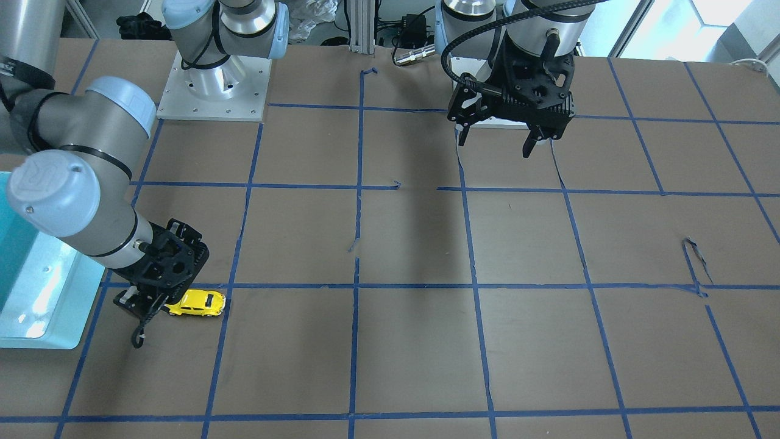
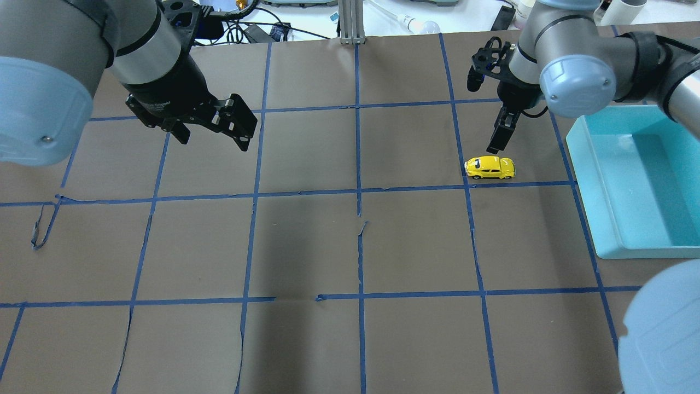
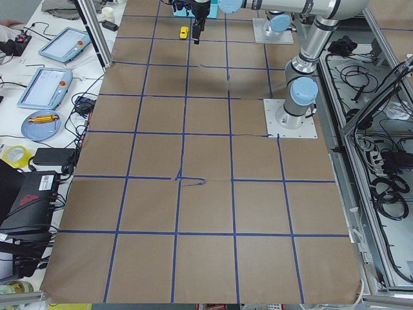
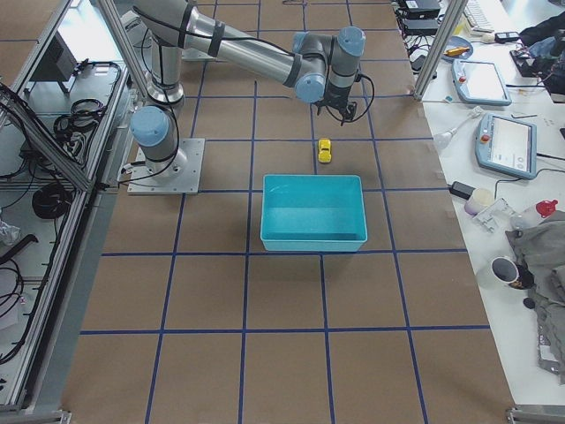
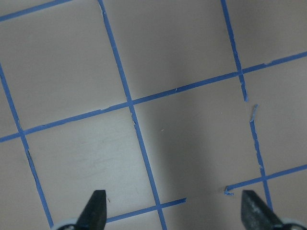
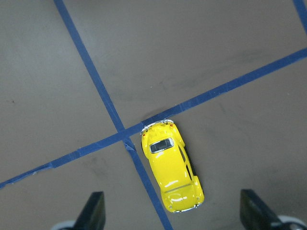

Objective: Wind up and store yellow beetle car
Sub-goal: 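Lower the right gripper onto the yellow car while the left arm lifts away, then lift the car with the right gripper and carry it over the blue bin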

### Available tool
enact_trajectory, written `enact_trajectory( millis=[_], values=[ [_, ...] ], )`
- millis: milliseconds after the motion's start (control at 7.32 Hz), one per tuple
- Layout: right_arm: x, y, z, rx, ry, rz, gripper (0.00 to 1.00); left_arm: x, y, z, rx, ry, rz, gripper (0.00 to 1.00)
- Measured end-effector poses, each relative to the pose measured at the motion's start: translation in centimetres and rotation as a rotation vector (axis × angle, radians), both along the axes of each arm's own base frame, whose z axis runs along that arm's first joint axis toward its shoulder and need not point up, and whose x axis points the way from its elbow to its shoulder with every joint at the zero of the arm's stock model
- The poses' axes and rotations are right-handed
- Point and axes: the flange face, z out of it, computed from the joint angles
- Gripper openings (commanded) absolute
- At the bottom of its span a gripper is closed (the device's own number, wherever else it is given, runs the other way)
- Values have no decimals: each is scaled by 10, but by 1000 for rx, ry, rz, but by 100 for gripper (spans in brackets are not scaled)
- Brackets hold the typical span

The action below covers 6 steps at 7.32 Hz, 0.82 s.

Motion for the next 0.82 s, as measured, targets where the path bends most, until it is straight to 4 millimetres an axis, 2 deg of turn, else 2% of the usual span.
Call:
enact_trajectory(
  millis=[410,546,683,820],
  values=[
    [-1,7,-56,-55,11,196,100,4,5,11,-23,-15,35,100],
    [-1,10,-70,-51,10,223,92,11,3,10,-21,-42,48,100],
    [-1,11,-77,-45,7,232,77,20,1,9,-13,-54,66,100],
    [0,12,-80,-43,6,236,77,31,-6,7,-4,-56,89,100]
  ],
)
